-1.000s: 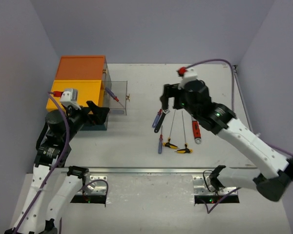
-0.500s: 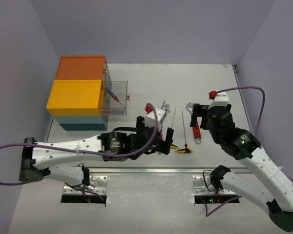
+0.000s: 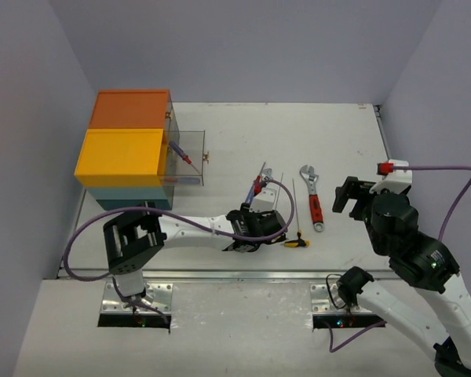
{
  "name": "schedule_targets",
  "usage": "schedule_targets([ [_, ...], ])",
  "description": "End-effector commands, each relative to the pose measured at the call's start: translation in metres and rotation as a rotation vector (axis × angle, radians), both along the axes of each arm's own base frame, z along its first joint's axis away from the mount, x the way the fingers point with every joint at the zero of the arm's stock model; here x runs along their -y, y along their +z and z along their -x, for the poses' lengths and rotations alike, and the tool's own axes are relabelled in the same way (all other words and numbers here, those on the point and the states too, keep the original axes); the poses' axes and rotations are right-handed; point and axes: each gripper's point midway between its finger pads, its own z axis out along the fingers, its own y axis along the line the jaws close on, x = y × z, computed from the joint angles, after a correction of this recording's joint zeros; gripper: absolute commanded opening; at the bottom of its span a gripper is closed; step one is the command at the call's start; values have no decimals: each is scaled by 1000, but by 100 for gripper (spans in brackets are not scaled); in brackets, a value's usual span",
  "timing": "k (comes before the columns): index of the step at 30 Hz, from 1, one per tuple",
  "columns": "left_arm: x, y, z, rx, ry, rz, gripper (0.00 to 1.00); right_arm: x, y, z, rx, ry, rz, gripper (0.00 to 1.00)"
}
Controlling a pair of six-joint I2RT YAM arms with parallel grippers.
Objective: Sort the tools into containers
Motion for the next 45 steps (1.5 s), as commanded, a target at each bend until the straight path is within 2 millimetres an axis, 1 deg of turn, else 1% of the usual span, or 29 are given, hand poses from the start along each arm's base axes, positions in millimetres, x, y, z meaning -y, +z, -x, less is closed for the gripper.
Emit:
schedule_targets([
  [1,15,-13,-11,-27,29,74,44,-5,-18,-5,-60,3,39,92],
  [5,6,-36,-9,-62,37,50,42,-8,-23,-8,-80,1,41,92],
  [9,12,-53,-8,-106,14,62,40,-11,-23,-11,-67,2,27,91],
  [12,9,-64,-6,-123,22,48,31,-11,-21,-12,-50,3,14,91],
  [13,5,-71,-4,-133,34,36,25,-11,-19,-11,-41,1,5,91],
  [14,2,-72,-3,-136,41,31,19,-10,-18,-10,-34,-2,1,90],
  [17,-5,-69,1,-135,56,25,2,-7,-15,-8,-15,-11,-9,89],
  [19,-9,-56,2,-117,60,32,0,-6,-13,-8,-5,-11,-19,89],
  [20,-8,-41,2,-96,51,49,0,-7,-12,-7,0,-8,-23,88],
  [21,-6,-36,3,-88,36,48,0,-7,-12,-7,1,-8,-26,88],
  [22,0,-16,3,-62,7,76,0,-7,-12,-7,1,-8,-26,88],
  [24,11,11,5,-28,-48,110,0,-7,-13,-7,1,-10,-27,88],
  [26,20,50,6,23,-93,173,0,-6,-11,-7,8,-12,-33,88],
  [27,22,75,3,60,-105,216,0,-6,-10,-7,14,-13,-34,88],
  [28,20,95,0,97,-94,253,0,-6,-9,-7,20,-9,-37,88],
  [29,17,122,-3,145,-82,312,0,-7,-9,-8,24,-7,-40,88],
  [31,5,158,-13,242,-44,363,0,-9,-8,-8,24,4,-44,87],
  [33,-6,188,-23,316,9,394,0,-11,-8,-9,21,12,-46,87],
  [34,-14,212,-28,354,41,423,0,-12,-9,-9,17,20,-44,87],
  [35,-21,214,-30,369,66,408,0,-12,-9,-9,15,19,-41,87],
  [36,-30,236,-39,402,115,435,0,-13,-10,-9,11,23,-39,87],
  [37,-46,241,-45,420,175,405,0,-14,-11,-10,7,23,-35,87],
  [38,-56,246,-52,423,216,403,0,-15,-11,-11,6,24,-37,87],
  [39,-76,255,-70,412,296,425,0,-16,-11,-12,1,29,-35,87],
  [40,-86,262,-80,414,335,454,0,-17,-10,-12,2,33,-38,87],
  [41,-108,260,-98,414,399,458,0,-19,-10,-13,-1,39,-41,87],
  [42,-118,265,-103,429,424,482,0,-21,-10,-14,-4,45,-40,87],
  [43,-125,263,-109,427,446,484,0,-21,-10,-14,-3,45,-42,87],
  [45,-149,264,-121,430,515,499,0,-24,-10,-15,-10,56,-44,87],
])
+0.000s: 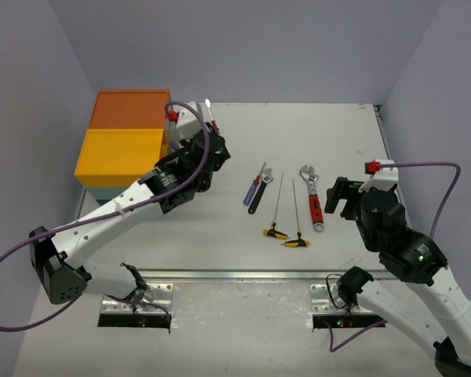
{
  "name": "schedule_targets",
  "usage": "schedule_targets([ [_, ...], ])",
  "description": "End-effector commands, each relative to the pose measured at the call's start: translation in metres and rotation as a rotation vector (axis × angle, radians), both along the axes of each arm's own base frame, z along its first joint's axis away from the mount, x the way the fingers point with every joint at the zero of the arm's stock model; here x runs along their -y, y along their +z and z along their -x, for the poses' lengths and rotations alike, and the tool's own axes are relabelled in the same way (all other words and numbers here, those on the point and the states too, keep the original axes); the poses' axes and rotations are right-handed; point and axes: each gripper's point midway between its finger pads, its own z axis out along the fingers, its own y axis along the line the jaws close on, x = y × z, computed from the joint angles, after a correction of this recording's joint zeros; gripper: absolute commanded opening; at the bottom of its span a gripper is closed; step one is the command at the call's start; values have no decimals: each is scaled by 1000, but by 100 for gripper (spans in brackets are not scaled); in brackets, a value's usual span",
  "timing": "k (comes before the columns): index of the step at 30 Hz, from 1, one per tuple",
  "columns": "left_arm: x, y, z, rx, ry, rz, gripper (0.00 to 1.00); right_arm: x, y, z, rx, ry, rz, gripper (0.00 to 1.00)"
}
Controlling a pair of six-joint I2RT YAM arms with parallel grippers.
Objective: Sort the tools into containers
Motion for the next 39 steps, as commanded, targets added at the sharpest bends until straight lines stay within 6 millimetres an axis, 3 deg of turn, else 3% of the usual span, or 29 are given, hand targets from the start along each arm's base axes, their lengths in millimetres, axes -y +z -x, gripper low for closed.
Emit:
schedule_targets([
  [1,-43,5,-13,-11,123,46,0,-8,12,-7,32,10,-37,87],
  [3,-69,-6,-22,-34,209,40,0,-12,9,-9,27,21,-40,87],
  [6,-89,-19,-29,-59,254,26,0,-15,3,-10,8,36,-34,87],
  [11,-110,-42,-31,-105,302,6,0,-19,-4,-10,-8,50,-27,87],
  [18,-110,-71,-24,-152,295,33,2,-33,-13,-13,-50,105,-31,87],
  [20,-111,-77,-21,-166,301,38,14,-38,-17,-15,-63,121,-33,88],
  [21,-111,-77,-20,-160,297,46,26,-41,-19,-16,-71,130,-35,88],
  [23,-111,-76,-18,-152,289,54,41,-53,-29,-19,-100,169,-41,89],
  [27,-107,-58,-14,-118,249,92,70,-77,-45,-33,-157,222,-51,90],
  [28,-106,-47,-12,-97,229,106,85,-87,-51,-38,-188,243,-51,91],
  [30,-106,-23,-8,-50,193,124,100,-111,-57,-53,-207,295,-80,92],
  [34,-106,25,10,60,85,129,100,-146,-72,-85,-255,308,-116,93],
  [36,-108,46,27,113,22,135,100,-161,-95,-105,-327,239,-151,98],
  [37,-109,54,36,136,-13,123,100,-166,-98,-118,-331,178,-190,98],
  [39,-114,52,51,138,-57,83,100,-177,-134,-135,-433,92,-185,96],
])
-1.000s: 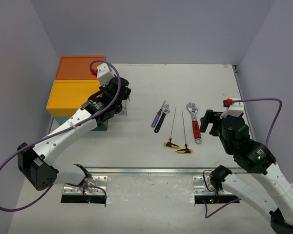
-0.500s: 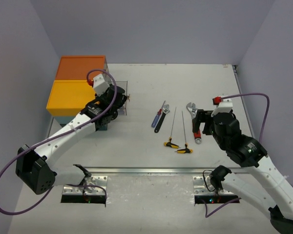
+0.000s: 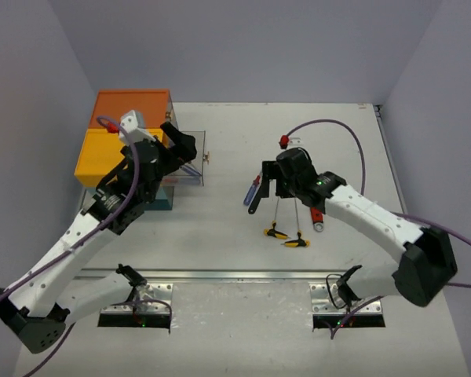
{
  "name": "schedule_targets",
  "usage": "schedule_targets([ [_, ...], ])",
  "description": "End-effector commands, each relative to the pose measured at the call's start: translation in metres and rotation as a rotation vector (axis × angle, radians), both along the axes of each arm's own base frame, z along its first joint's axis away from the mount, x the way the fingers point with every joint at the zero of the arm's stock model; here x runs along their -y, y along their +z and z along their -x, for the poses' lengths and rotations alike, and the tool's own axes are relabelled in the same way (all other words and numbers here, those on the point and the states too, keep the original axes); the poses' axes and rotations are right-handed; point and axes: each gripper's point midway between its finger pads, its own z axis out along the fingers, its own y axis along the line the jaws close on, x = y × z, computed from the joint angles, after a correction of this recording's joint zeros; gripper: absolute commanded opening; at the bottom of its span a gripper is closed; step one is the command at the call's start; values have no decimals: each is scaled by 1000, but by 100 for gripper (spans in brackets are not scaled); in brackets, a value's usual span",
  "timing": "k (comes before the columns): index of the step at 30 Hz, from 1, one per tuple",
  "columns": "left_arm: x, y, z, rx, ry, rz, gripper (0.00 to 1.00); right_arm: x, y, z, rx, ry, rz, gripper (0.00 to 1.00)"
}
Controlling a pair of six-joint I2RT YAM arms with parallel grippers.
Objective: Sort the tools into containers
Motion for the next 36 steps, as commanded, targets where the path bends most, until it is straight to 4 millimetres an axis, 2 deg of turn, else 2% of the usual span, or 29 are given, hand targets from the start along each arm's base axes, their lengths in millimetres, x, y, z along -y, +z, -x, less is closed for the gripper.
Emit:
schedule_targets([
  [1,-8,45,36,132,-136,-47,100,-48,-12,-64,-42,-198,-120,92],
  [2,-12,44,44,130,-145,-59,100,-57,-14,-77,-55,-228,-126,88],
  [3,-18,41,52,124,-146,-71,100,-58,-35,-80,-100,-271,-101,84],
  [4,-23,40,58,120,-144,-82,100,-58,-29,-86,-93,-308,-111,80],
  [5,-29,39,66,126,-144,-100,100,-65,-33,-98,-100,-358,-125,71],
  [6,-35,32,73,107,-146,-129,100,-68,-43,-104,-118,-400,-112,67],
  [11,-57,8,91,26,-129,-234,100,-74,-70,-117,-168,-524,-23,66],
  [17,-65,-12,96,28,-112,-257,100,-74,-93,-112,-180,-553,-25,62],
  [26,-58,-48,88,-27,-116,-268,100,-77,-124,-104,-236,-523,10,52],
  [31,-54,-59,85,-42,-124,-262,100,-77,-133,-99,-255,-528,12,41],
  [34,-55,-61,84,-49,-118,-268,100,-79,-131,-100,-252,-518,4,38],
  [36,-55,-63,84,-51,-116,-265,100,-79,-128,-98,-255,-515,4,32],
])
